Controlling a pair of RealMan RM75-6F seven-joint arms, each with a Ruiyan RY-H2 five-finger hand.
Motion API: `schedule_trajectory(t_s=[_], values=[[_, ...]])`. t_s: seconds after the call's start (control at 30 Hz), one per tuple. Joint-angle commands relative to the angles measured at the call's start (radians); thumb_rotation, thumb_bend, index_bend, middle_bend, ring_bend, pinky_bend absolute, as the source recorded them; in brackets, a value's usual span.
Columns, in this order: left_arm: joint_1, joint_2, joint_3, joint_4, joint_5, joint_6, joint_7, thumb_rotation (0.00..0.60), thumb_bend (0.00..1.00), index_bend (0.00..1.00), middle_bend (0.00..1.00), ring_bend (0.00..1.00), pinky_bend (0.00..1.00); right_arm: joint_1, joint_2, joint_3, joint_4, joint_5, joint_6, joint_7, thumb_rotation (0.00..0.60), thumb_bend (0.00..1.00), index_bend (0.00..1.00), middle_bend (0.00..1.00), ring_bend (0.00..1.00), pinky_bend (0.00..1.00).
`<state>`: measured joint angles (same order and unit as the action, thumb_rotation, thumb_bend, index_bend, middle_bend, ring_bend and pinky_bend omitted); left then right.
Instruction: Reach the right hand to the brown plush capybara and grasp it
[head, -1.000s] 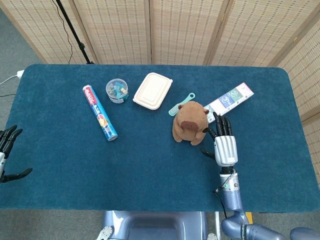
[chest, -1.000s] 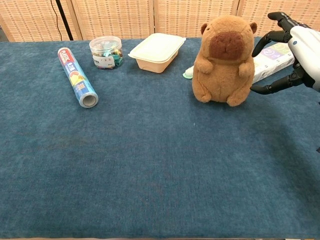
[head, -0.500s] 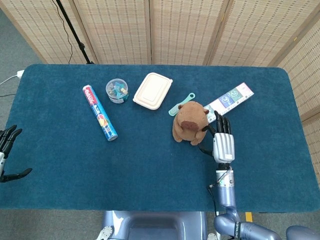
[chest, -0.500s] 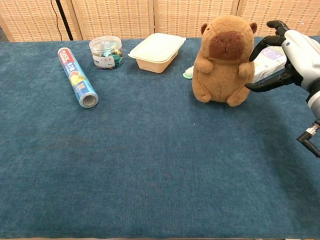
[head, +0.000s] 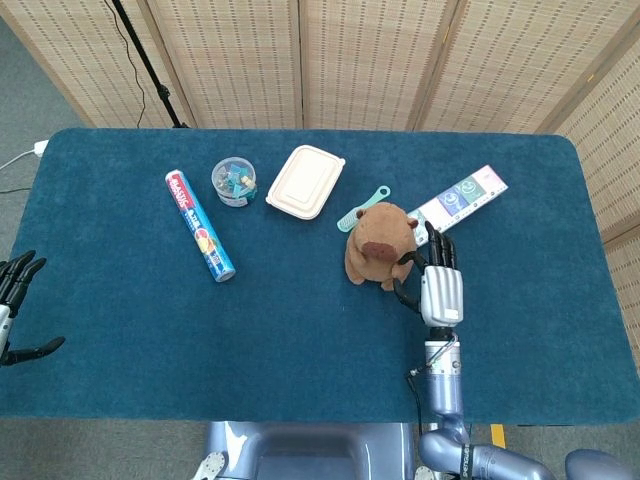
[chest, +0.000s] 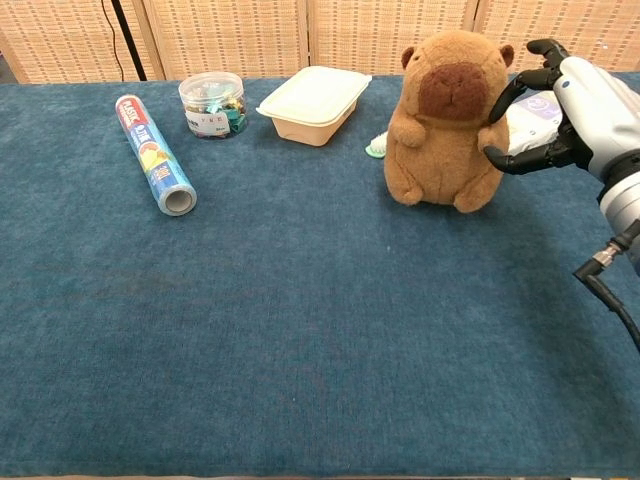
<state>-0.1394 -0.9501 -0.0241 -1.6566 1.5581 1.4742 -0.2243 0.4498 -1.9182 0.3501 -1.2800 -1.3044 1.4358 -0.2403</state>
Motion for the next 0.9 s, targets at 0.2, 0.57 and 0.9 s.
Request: schedule_trajectory(t_s=[0.2,0.57,0.9], values=[[0.002,0.002,0.000,0.005,0.004,0.003,-0.011,0.600,0.00,0.00,0.00,0.00,0.00,0.019,-0.031,-0.005,0.051,0.002,0.008,-0.032,0.600,0.37,0.44,0.00,0.00,0.00],[0.004,0.004,-0.001,0.009,0.008,0.007,-0.022,0.600,0.00,0.00,0.00,0.00,0.00,0.036,-0.064,-0.005,0.136,-0.021,0.041,-0.024,0.600,0.36,0.45,0.00,0.00,0.00],[0.000,0.004,0.004,0.008,0.019,-0.001,-0.017,0.600,0.00,0.00,0.00,0.00,0.00,0.056,-0.110,-0.013,0.259,-0.040,0.054,-0.003,0.600,0.37,0.52,0.00,0.00,0.00]])
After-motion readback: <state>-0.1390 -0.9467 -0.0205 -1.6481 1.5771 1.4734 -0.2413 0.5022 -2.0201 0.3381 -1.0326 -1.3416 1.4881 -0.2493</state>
